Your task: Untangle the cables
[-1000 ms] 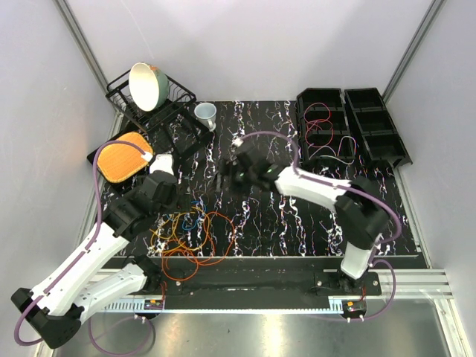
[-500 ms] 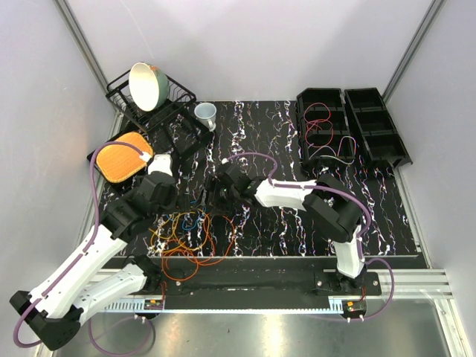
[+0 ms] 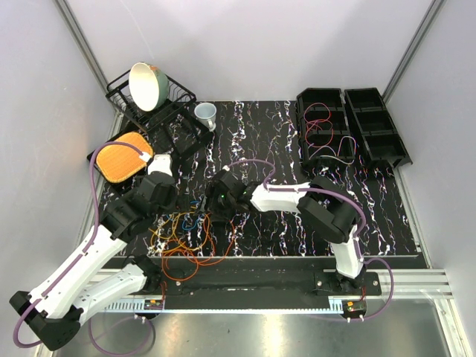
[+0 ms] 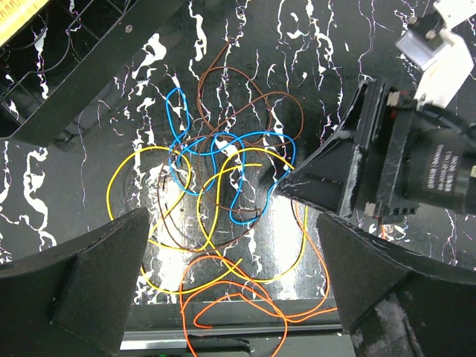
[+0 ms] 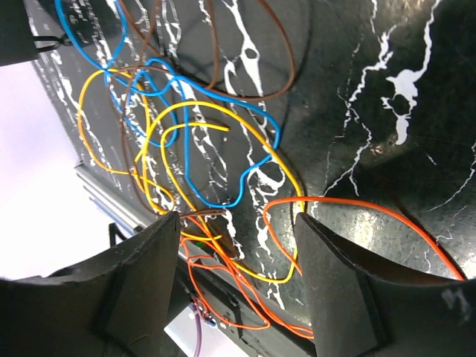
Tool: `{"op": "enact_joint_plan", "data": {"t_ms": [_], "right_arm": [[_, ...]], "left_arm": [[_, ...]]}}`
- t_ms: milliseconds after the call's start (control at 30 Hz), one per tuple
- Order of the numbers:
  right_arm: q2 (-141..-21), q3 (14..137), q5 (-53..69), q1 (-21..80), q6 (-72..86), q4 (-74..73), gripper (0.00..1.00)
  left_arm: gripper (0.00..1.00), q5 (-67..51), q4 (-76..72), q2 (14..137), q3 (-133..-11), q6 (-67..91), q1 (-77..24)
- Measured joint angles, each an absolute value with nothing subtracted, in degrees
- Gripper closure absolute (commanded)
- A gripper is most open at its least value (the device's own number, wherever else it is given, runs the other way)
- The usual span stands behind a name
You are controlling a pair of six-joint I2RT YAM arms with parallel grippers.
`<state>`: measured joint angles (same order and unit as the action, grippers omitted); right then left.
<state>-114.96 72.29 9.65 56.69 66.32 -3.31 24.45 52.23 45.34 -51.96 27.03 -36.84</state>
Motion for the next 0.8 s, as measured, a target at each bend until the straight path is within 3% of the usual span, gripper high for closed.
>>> {"op": "enact_joint_plan", "data": {"t_ms": [333,433,533,600,667,800], "right_arm": [[-116.31,72.82,5.28,57.25,67.16,-4.99,0.45],[-116.53,73.49,3.68,57.3,67.05,-6.13,0.52],[-117.23,74.67,1.93,57.3,66.72,-7.25,0.66],[-117.75,75.5,0.56,57.3,66.08,-8.34,0.88],[-118.21,76.23,-0.6,57.28,65.23,-9.5,1.0],[-118.39,78.08,-3.09,57.14,62.61,-13.23,1.0]], "left_arm": [[0.01,24.45,52.23,45.34,-51.96,27.03,-36.84],[0.01,24.45,52.23,45.34,-51.99,27.03,-36.84],[0.01,24.45,52.23,45.34,-51.99,27.03,-36.84],[0.02,24.45,52.23,45.34,-51.96,27.03,-36.84],[0.02,24.45,52.23,45.34,-51.96,27.03,-36.84],[0.02,24.45,52.23,45.36,-51.96,27.05,-36.84]]}}
